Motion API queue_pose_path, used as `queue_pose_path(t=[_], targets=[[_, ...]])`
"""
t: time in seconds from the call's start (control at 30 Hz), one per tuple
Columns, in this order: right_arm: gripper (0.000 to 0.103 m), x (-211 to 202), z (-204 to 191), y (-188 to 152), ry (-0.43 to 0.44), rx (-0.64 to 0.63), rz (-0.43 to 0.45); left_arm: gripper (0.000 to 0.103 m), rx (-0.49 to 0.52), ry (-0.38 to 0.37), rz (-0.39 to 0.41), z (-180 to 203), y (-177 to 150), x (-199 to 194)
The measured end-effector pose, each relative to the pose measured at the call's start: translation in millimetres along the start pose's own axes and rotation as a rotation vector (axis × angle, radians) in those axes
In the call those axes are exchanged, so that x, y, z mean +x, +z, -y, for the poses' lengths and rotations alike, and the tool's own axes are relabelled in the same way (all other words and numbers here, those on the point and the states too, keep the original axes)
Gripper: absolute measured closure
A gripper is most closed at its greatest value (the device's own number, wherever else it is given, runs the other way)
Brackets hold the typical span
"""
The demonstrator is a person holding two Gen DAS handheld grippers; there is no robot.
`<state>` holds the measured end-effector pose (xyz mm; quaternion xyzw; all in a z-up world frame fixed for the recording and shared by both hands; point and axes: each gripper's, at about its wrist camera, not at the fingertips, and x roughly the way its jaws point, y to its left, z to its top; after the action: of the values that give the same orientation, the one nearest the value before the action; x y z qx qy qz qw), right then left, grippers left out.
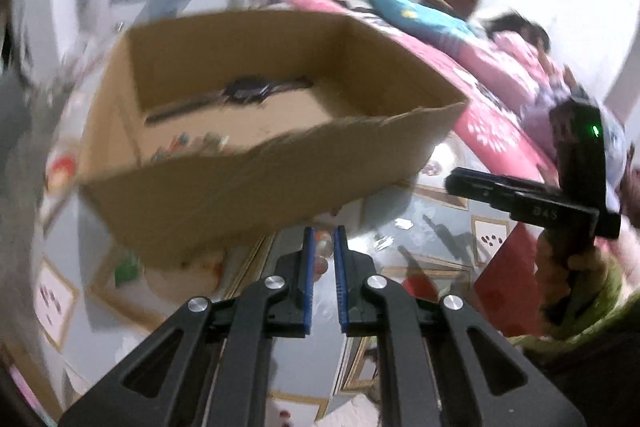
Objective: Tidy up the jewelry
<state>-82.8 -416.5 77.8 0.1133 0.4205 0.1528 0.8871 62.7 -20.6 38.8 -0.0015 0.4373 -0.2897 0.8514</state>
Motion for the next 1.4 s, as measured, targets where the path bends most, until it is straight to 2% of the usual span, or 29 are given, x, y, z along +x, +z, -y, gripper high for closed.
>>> queue_pose_path(t=[0.17, 0.23, 0.3, 0.33, 0.47, 0.63, 0.83, 1.0, 1.3, 1.4], targets=[[0.064, 2, -7, 0, 0.008, -0.014, -0.007, 0.094, -0.103, 0.035, -0.041, -25, -19, 5], [0.064, 3, -9, -1, 0.009, -0.017, -0.010, 0.091, -0.107, 0.062, -0.045, -28, -22, 3], [0.064, 4, -10, -3, 0.013, -0.018, -0.015, 0.083, -0.100, 0.099, -0.036, -29, -22, 0], [0.064, 4, -11, -3, 0.015, -0.018, -0.017, 0.083, -0.096, 0.111, -0.025, -30, -22, -3], [0.064, 8, -18, -7, 0.032, -0.036, -0.030, 0.082, -0.053, 0.085, 0.009, -19, -17, -9], [0.066, 10, -25, -11, 0.043, -0.048, -0.036, 0.082, 0.018, 0.028, -0.037, 6, -15, 15], [0.066, 6, -22, -13, 0.036, -0.035, -0.033, 0.082, 0.128, 0.075, -0.083, 32, -14, 48], [0.067, 6, -20, -16, 0.033, -0.029, -0.038, 0.083, 0.132, 0.106, -0.116, 32, -12, 67], [0.067, 10, -19, -19, 0.026, -0.026, -0.050, 0.083, 0.213, 0.172, -0.096, 48, -10, 77], [0.068, 11, -21, -21, 0.021, -0.032, -0.051, 0.094, 0.238, 0.176, -0.094, 55, -12, 78]])
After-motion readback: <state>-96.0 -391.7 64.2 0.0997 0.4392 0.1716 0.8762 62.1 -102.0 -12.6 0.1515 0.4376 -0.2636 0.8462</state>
